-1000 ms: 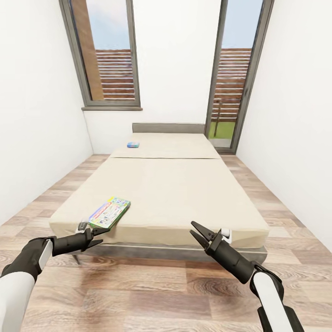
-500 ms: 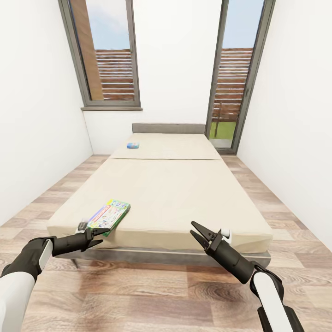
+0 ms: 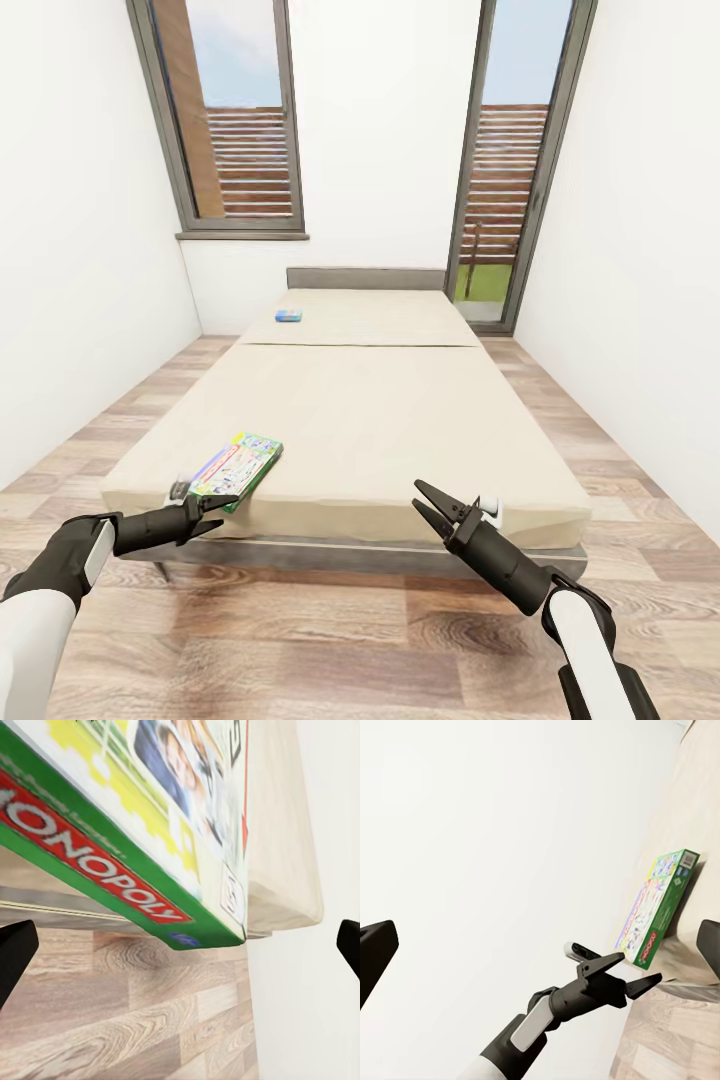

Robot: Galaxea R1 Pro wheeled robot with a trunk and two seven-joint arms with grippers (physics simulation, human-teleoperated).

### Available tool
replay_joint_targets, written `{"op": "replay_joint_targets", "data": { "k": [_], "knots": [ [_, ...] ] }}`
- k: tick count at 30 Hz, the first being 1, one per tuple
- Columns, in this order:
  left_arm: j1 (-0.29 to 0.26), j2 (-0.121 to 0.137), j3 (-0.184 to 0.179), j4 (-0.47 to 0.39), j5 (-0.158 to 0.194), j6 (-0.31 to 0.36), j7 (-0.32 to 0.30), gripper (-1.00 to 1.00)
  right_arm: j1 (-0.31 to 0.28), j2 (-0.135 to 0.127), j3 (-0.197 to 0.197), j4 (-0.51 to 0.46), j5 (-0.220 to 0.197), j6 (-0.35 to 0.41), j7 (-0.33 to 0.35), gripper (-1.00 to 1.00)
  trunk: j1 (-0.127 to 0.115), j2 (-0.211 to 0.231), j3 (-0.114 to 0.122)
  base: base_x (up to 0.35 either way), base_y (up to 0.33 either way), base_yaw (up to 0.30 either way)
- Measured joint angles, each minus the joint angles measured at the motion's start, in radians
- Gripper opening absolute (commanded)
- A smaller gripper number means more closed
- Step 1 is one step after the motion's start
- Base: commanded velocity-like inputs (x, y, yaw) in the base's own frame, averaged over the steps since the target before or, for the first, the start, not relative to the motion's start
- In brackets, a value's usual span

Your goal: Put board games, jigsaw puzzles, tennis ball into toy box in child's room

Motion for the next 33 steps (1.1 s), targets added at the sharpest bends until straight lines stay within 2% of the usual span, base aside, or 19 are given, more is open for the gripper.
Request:
{"op": "replay_joint_targets", "data": {
  "k": [9,32,33],
  "knots": [
    [0.000,-0.002,-0.002,0.000,0.000,-0.006,0.001,1.00,0.000,0.000,0.000,0.000,0.000,0.000,0.000,1.00,0.000,0.000,0.000,0.116,0.000,0.000],
    [0.000,-0.002,0.000,0.000,0.000,-0.009,0.000,1.00,0.000,0.000,0.000,0.000,0.000,0.001,0.000,1.00,0.000,0.000,0.000,0.005,0.000,0.000],
    [0.000,-0.002,0.000,0.000,0.000,-0.009,0.000,-1.00,0.000,0.000,0.000,0.000,0.000,0.001,0.000,1.00,0.000,0.000,0.000,0.000,0.000,0.000]
  ]
}}
